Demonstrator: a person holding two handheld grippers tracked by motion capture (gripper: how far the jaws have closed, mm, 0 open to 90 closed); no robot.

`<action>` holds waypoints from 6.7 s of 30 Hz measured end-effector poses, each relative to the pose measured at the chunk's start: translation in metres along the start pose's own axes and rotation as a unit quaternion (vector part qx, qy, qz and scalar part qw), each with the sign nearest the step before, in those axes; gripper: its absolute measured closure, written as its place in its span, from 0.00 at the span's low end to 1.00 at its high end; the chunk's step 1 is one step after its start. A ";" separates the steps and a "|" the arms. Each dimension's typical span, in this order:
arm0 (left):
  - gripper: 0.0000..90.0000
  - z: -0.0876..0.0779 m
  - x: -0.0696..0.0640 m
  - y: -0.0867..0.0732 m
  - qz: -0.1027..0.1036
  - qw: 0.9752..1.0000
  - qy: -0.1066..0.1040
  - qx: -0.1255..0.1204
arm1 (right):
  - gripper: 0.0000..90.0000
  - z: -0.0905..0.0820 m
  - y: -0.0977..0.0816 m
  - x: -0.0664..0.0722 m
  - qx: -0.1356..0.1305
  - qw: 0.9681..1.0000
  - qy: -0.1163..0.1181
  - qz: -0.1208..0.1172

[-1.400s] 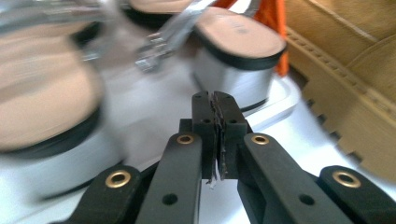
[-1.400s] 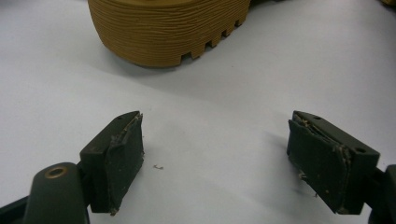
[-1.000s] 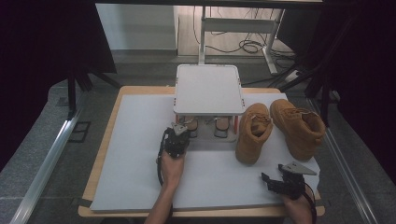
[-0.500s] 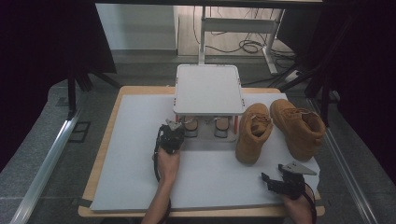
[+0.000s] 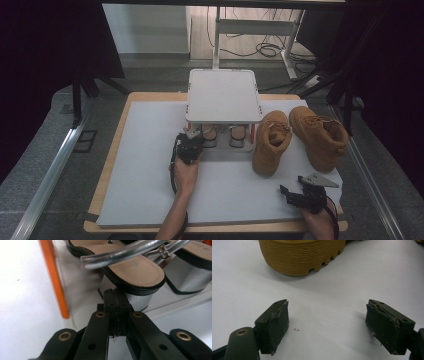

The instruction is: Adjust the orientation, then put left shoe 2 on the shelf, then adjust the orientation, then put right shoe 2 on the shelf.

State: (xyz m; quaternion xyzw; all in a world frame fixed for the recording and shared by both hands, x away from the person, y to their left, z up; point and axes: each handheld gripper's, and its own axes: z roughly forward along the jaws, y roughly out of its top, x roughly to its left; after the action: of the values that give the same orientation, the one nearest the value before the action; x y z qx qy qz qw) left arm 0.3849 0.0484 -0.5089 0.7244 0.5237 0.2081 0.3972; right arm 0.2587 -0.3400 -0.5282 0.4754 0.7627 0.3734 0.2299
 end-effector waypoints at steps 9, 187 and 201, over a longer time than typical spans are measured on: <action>1.00 0.003 -0.003 0.001 -0.005 1.000 0.000 0.000 | 0.21 0.000 0.000 0.000 0.000 1.000 0.000 0.000; 0.15 -0.092 0.054 -0.081 0.071 0.994 -0.015 0.081 | 1.00 0.019 0.038 0.036 -0.002 0.999 0.032 -0.040; 0.15 -0.092 0.054 -0.081 0.071 0.994 -0.015 0.081 | 1.00 0.007 0.028 0.016 -0.004 1.000 0.010 -0.027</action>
State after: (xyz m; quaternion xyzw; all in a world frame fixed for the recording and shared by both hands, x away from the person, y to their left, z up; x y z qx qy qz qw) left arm 0.2901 0.1423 -0.5245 0.7926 0.4803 0.1816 0.3289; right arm 0.2719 -0.3160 -0.5104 0.4502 0.7759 0.3746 0.2344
